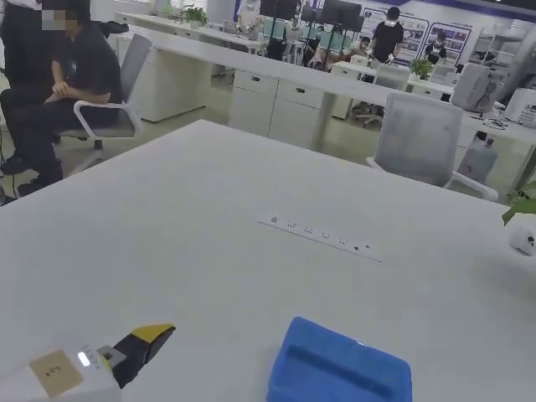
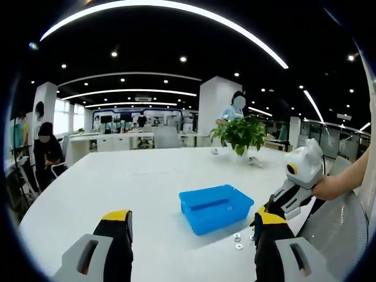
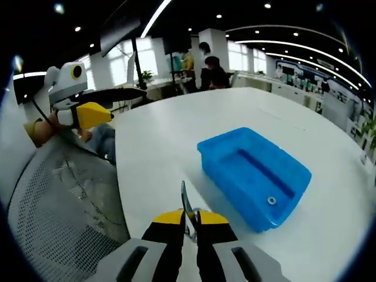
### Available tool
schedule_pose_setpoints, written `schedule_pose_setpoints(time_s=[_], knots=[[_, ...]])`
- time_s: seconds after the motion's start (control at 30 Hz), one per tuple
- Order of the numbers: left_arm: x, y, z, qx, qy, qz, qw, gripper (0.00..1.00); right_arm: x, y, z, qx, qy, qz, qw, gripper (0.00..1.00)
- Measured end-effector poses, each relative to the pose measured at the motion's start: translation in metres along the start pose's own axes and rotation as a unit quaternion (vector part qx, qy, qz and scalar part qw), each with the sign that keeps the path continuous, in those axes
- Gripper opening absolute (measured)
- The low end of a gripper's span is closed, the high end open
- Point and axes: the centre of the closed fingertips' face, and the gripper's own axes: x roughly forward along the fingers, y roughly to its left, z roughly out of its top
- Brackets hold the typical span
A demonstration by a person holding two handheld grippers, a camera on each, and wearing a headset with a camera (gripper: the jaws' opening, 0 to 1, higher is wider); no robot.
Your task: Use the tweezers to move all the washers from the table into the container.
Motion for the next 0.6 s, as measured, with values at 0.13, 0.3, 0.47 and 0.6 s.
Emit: schedule_pose_setpoints(time_s=[0.13,0.3,0.47,0.6], knots=[[0.001,-0.001,-0.001,0.006,0.005,-0.003,1.0000,0.87,0.002,0.001,0.001,-0.013,0.001,-0.001,0.9999,0.03],[0.000,-0.001,-0.001,0.010,0.006,0.000,0.9999,0.86,0.002,-0.002,0.002,-0.012,-0.002,-0.007,0.9999,0.03],[0.000,0.000,-0.002,0.008,0.007,0.000,0.9999,0.86,0.000,-0.002,0.005,0.015,-0.007,-0.001,0.9999,0.03],[0.001,-0.003,-0.004,0.014,0.014,-0.005,0.9998,0.86,-0.007,-0.002,0.014,0.032,-0.024,0.000,0.9992,0.03]])
